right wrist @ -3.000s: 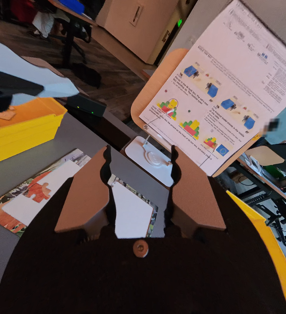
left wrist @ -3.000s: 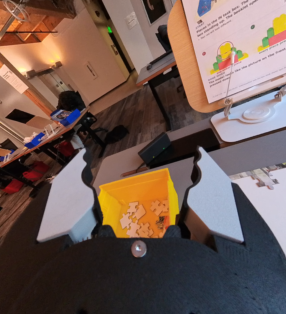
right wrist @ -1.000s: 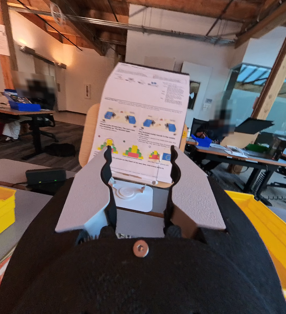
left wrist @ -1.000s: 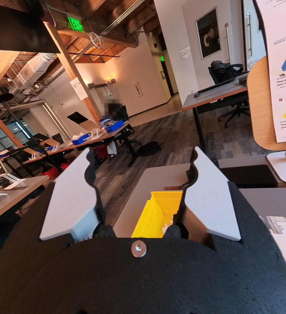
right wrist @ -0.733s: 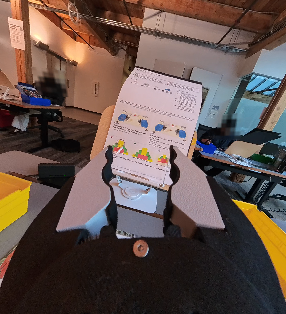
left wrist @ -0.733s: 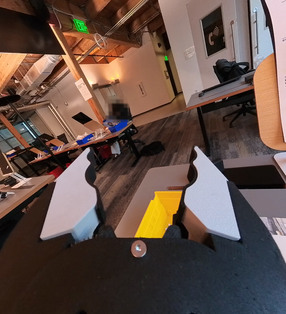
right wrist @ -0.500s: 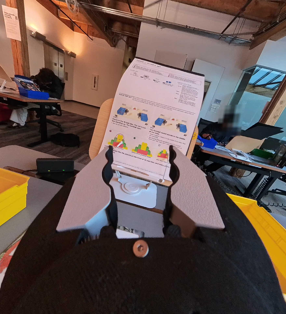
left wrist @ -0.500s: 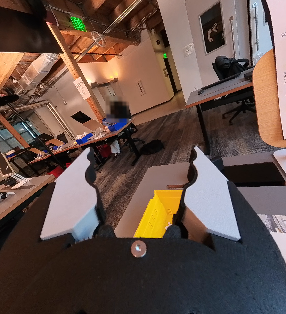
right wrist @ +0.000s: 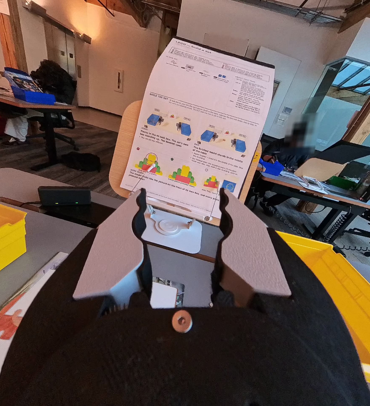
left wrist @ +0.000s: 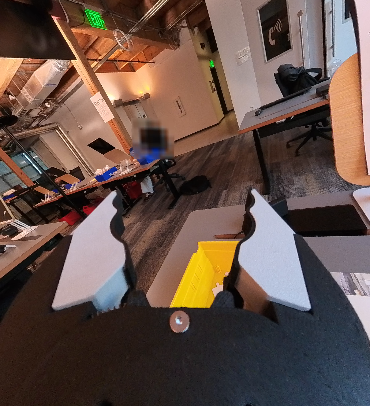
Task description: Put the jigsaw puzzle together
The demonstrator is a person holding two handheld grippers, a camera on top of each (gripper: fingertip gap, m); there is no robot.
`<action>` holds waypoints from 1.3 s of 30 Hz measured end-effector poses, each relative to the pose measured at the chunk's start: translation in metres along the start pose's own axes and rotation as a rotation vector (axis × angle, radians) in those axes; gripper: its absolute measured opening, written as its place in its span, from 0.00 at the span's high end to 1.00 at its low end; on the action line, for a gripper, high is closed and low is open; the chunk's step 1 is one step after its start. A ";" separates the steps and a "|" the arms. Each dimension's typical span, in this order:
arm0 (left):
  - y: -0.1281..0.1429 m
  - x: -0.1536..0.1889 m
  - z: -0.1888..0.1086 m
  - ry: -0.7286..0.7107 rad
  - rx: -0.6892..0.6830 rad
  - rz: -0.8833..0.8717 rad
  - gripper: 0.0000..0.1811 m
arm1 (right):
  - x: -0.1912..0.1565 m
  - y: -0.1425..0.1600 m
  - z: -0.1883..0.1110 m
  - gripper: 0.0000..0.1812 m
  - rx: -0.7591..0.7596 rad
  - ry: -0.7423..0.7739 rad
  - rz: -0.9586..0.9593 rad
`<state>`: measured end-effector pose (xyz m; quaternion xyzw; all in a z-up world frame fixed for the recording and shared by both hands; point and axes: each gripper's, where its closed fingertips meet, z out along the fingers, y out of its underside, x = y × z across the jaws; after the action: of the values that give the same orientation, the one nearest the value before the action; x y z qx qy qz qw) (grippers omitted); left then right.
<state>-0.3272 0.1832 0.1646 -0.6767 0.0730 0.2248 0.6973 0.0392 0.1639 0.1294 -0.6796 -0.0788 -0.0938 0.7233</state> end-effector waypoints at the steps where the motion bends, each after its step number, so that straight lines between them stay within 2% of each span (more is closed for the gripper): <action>1: 0.001 0.000 0.000 0.000 -0.002 -0.001 0.39 | 0.000 0.002 0.001 0.63 -0.009 0.000 -0.003; 20: 0.012 0.001 0.009 0.017 -0.048 -0.010 0.40 | -0.002 0.039 0.017 0.63 -0.168 -0.026 -0.025; 26: 0.016 0.004 0.011 0.040 -0.062 -0.018 0.39 | 0.007 0.044 0.020 0.62 -0.180 0.028 -0.048; 30: 0.017 0.013 0.013 0.108 -0.070 -0.066 0.39 | 0.026 0.046 0.021 0.62 -0.181 0.127 -0.062; 36: 0.017 0.023 0.011 0.195 -0.075 -0.117 0.39 | 0.038 0.049 0.022 0.62 -0.183 0.162 -0.052; 38: 0.016 0.037 0.009 0.298 -0.077 -0.152 0.39 | 0.038 0.050 0.022 0.62 -0.187 0.165 -0.058; 39: 0.015 0.055 0.003 0.430 -0.088 -0.191 0.40 | 0.038 0.051 0.023 0.62 -0.189 0.165 -0.061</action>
<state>-0.2851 0.1982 0.1282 -0.7424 0.1459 0.0115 0.6537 0.0889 0.1887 0.0906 -0.7321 -0.0305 -0.1786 0.6567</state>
